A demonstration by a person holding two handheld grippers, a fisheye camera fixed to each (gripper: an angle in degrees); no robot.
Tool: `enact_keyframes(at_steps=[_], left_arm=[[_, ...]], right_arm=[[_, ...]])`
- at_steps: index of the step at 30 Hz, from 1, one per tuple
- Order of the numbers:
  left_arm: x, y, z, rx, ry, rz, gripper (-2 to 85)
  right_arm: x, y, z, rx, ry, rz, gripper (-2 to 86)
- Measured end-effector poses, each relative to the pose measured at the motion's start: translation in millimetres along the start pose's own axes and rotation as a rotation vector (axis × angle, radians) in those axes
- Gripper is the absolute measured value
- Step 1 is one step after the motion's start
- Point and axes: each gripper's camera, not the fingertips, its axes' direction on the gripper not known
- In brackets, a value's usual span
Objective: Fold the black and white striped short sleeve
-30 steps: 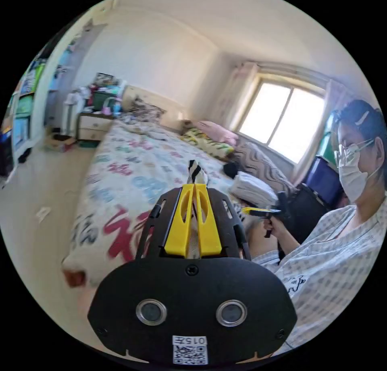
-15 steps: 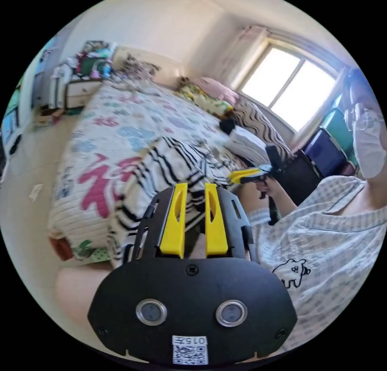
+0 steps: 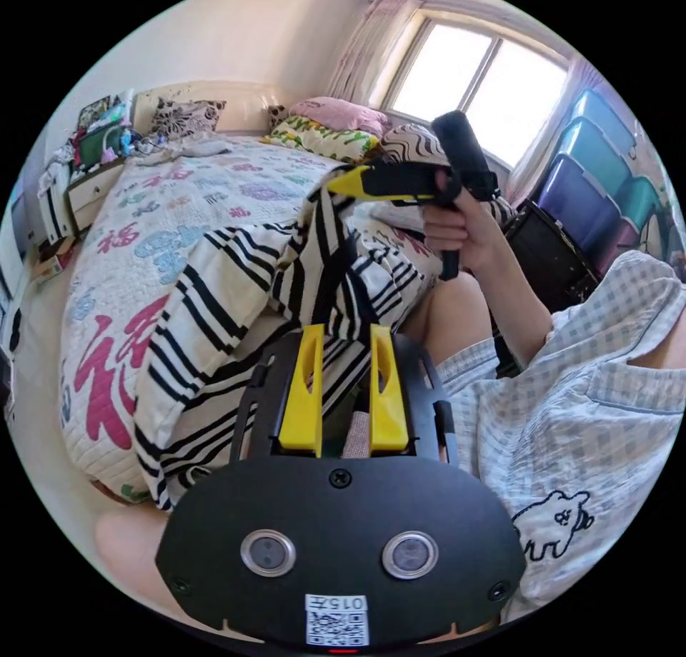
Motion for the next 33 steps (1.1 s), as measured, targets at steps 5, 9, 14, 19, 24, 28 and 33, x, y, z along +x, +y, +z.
enact_keyframes(at_steps=[5,9,14,19,24,28,33], left_arm=[[-15.4,15.1,-31.1,0.056,-0.021,-0.080,9.1],[-13.6,26.4,-47.7,0.062,-0.066,-0.071,9.3],[5.2,11.7,-14.8,-0.032,0.002,0.031,10.4],[55.9,-3.1,34.9,-0.182,-0.088,0.198,13.5],[86.5,5.4,31.6,-0.063,-0.299,0.255,10.6],[66.4,8.5,4.2,0.062,-0.300,0.150,4.2],[2.0,9.0,-48.4,0.227,-0.040,-0.063,1.5]], right_arm=[[5.8,-29.6,47.7,-0.245,0.031,-0.009,4.6],[-5.9,26.5,20.0,-0.184,0.125,-0.057,6.5],[-8.9,101.5,0.2,-0.102,0.224,0.058,7.3],[5.3,104.5,-14.1,0.053,0.032,0.222,6.2],[2.3,86.6,-29.3,0.142,-0.087,0.242,6.5],[-13.6,89.9,-38.0,0.141,-0.084,0.189,7.5],[-33.8,131.3,-23.2,-0.052,0.228,0.193,9.7]])
